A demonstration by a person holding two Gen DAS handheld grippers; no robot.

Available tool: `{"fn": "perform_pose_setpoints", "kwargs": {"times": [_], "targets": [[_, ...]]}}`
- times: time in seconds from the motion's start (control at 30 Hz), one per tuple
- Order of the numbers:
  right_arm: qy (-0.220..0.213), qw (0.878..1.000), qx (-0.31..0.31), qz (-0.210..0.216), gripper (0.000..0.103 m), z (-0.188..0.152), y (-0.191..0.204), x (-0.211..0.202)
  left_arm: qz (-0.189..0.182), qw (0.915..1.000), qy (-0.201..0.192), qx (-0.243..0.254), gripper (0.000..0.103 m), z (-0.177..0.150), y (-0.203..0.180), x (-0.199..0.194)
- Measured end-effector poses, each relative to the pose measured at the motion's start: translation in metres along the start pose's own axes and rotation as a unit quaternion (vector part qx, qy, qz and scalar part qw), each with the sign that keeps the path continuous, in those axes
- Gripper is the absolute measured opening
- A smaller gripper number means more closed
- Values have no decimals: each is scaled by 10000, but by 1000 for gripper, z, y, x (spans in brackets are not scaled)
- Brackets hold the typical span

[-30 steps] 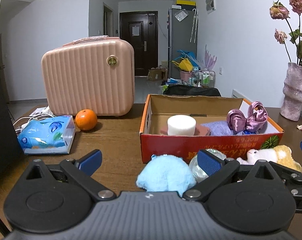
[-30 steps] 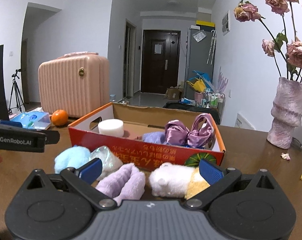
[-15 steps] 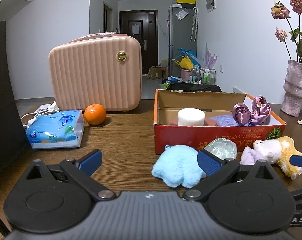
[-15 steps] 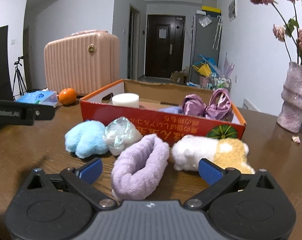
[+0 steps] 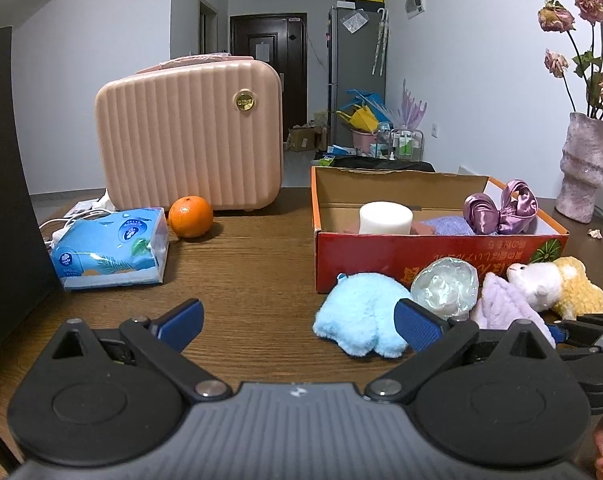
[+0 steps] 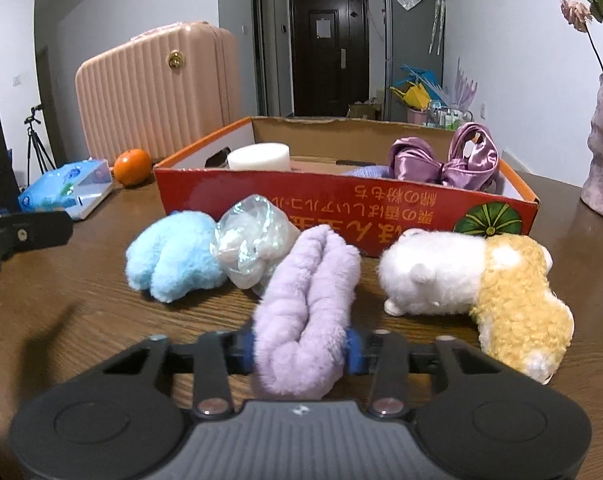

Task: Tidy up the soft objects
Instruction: 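Close the right gripper on the lavender towel roll, then close the left gripper on the light blue fluffy plush while the right tool lifts the towel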

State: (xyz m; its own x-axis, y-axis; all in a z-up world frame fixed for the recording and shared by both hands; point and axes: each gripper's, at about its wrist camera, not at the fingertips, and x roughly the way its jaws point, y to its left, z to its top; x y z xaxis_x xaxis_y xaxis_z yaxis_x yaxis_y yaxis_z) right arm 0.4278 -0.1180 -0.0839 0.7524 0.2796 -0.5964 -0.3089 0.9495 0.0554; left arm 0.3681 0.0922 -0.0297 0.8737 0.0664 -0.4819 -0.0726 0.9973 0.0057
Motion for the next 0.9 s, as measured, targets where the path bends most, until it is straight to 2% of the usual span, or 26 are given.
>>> {"fn": "perform_pose_setpoints", "kwargs": {"times": [0.33, 0.9], "targets": [[-605, 9981, -131, 31, 31, 2, -3, -23, 35, 10000, 24, 33, 103, -2, -1, 3], [-1124, 9935, 29, -151, 31, 14, -26, -36, 53, 9997, 217, 37, 103, -4, -5, 19]]}}
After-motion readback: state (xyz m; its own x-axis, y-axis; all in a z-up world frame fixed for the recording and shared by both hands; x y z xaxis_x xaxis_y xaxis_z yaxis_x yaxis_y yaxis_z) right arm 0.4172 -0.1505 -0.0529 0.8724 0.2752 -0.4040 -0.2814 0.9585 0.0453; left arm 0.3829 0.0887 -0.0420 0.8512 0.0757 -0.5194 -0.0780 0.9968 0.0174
